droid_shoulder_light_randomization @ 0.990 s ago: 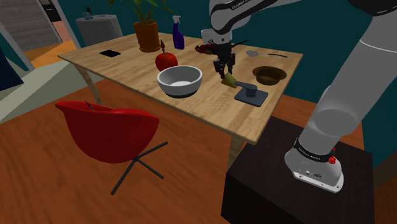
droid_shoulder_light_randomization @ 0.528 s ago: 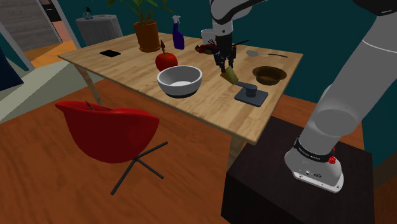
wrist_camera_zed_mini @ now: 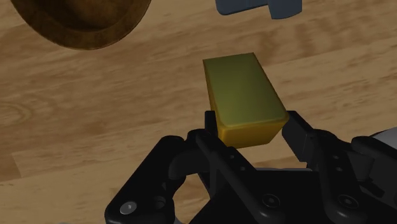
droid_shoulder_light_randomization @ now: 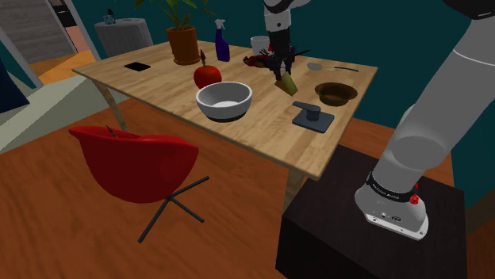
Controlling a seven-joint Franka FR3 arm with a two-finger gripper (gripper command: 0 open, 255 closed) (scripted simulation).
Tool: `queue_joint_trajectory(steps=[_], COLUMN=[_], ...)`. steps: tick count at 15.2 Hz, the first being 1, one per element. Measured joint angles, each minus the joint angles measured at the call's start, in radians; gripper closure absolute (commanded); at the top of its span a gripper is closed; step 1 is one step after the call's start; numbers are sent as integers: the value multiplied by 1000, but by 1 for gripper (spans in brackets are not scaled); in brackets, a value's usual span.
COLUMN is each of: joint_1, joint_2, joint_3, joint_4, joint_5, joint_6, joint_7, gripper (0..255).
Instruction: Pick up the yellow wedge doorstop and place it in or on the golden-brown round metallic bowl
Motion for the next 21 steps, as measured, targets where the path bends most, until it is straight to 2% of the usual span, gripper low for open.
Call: queue_joint_trajectory(steps=[6,8,14,21], joint_1=[0,-11,-60,-125], joint_2=[-3,-32,-163,-299], joint_3=[0,-12,-71,-155], joint_4=[73,59,-67,-163], joint_5=[0,-9,-58,-134], joint_6=[-76,-89,-86,-109], joint_7=[-4,-27,-122,-251], gripper=[255,255,255,255])
